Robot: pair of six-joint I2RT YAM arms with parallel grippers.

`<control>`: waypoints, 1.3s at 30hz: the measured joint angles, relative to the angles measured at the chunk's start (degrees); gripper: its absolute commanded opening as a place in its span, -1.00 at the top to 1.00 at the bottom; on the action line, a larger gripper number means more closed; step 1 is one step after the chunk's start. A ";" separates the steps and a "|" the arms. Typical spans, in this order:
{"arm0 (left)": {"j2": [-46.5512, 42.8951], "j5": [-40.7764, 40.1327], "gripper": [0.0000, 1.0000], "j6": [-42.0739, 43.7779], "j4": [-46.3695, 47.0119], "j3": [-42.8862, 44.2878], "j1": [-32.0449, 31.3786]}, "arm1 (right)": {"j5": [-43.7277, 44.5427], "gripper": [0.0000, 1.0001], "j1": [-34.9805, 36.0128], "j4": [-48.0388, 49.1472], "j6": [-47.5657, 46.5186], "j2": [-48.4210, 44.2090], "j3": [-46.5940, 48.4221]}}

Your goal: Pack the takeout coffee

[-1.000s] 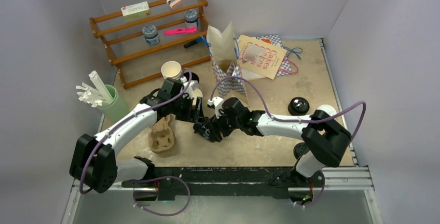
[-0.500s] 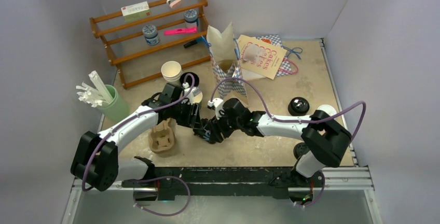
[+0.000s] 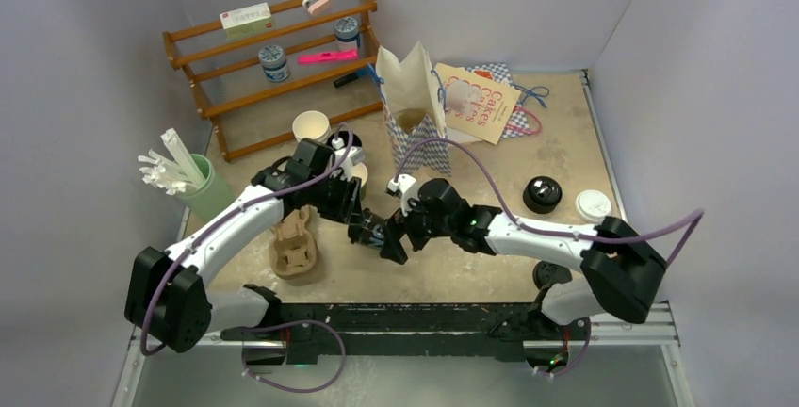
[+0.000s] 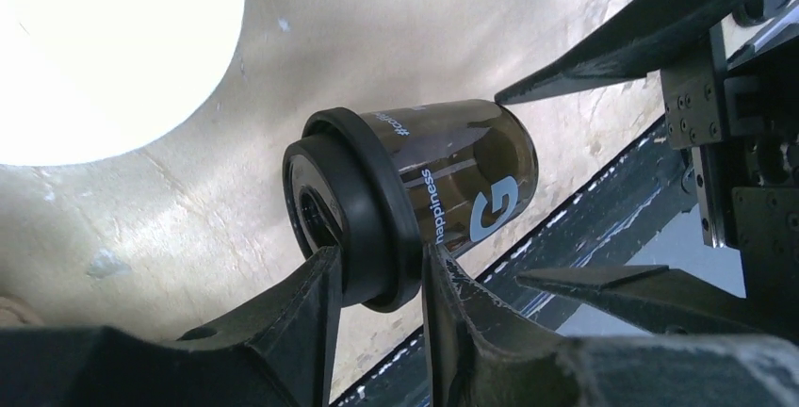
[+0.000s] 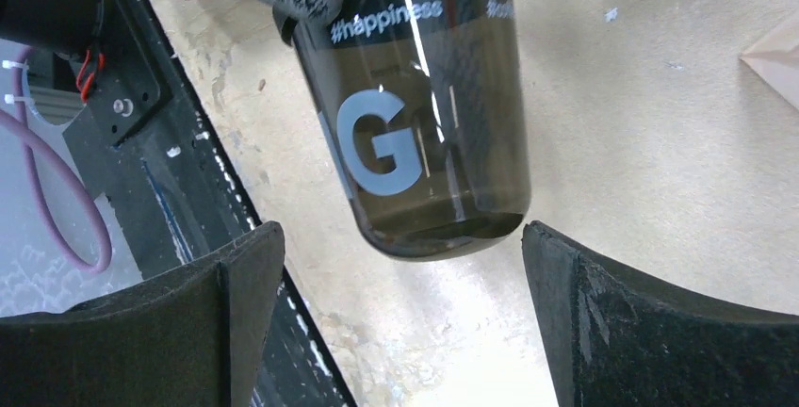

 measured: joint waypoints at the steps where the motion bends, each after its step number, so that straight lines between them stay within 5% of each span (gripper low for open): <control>1: -0.24 -0.46 0.48 -0.02 -0.35 0.94 -0.44 | 0.13 -0.97 0.00 -0.02 0.07 -1.33 -0.57; 10: 2.67 -14.23 0.63 -1.22 -6.95 10.14 -13.22 | 4.02 -0.97 0.00 -2.08 0.90 -13.31 -4.96; 25: 26.62 -61.11 0.64 -15.50 -28.89 30.88 -37.90 | 24.90 -0.97 0.00 -17.16 7.30 -41.97 -11.41; 29: 32.94 -70.27 0.61 -20.24 -36.17 36.26 -39.34 | 28.26 -0.97 0.48 -25.18 8.81 -44.52 -11.89; 39: 39.82 -74.66 0.31 -23.54 -40.04 41.81 -41.44 | 33.09 -0.97 0.81 -37.03 11.32 -49.99 -12.44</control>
